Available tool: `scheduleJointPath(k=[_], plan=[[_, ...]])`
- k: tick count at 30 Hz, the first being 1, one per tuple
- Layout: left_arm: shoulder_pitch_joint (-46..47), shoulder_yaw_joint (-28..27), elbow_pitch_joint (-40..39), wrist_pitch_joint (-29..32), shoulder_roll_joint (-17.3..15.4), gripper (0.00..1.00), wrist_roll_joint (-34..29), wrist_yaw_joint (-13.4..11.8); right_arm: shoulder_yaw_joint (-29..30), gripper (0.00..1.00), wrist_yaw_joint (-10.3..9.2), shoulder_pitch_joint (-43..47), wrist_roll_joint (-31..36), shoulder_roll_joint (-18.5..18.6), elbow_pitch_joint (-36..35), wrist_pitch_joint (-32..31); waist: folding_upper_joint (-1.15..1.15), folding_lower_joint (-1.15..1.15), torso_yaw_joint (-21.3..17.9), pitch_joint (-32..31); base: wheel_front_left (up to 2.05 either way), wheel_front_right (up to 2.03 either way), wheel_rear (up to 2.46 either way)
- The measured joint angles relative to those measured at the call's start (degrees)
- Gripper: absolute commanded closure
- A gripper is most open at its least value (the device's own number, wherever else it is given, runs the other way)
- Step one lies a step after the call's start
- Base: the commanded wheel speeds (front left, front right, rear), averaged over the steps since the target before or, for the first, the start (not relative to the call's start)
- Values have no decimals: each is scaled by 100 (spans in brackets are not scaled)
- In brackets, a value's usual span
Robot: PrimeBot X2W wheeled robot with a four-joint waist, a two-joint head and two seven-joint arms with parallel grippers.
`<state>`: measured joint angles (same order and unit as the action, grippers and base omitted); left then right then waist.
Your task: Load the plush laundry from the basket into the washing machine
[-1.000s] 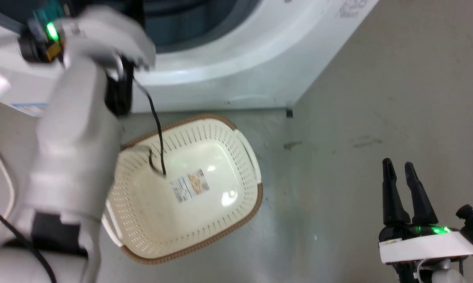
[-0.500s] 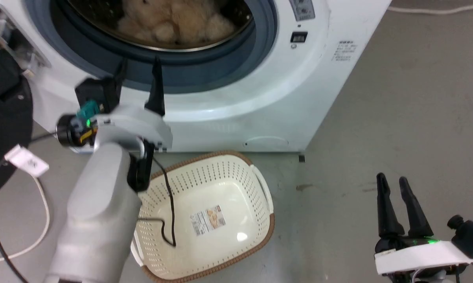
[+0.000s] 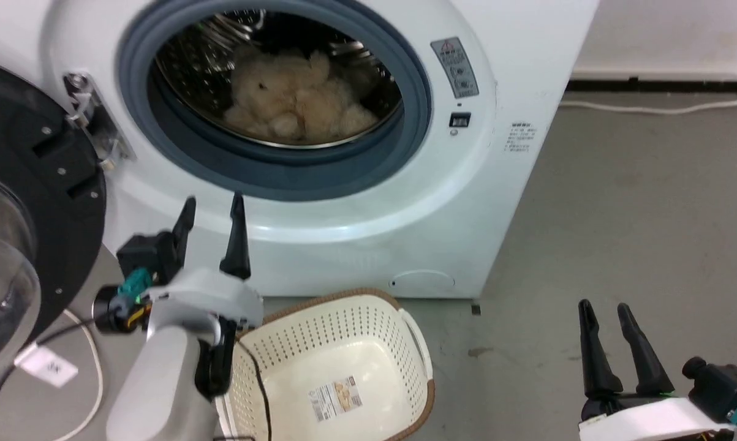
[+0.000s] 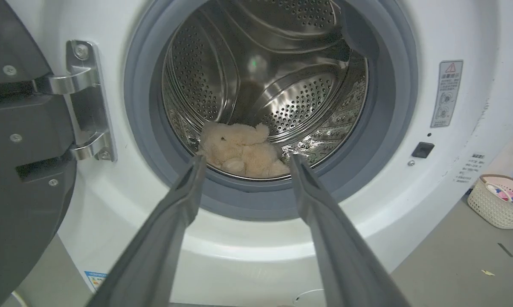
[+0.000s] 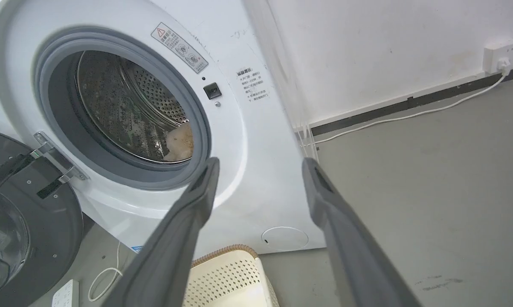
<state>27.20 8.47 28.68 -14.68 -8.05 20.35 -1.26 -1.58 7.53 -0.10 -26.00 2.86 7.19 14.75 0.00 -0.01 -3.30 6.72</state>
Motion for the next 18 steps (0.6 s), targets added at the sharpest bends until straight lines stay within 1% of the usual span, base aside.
scheduleJointPath(k=[6,18], plan=[[-606,-14,-350,0,-12,0,2,-85,26,0,0,116,434,0,22,0,0,-1,35,-348,0,0,0],[-1708,70,-1330,377,-124,0,60,-254,51,0,0,318,605,0,13,-105,0,0,58,-722,0,0,0]])
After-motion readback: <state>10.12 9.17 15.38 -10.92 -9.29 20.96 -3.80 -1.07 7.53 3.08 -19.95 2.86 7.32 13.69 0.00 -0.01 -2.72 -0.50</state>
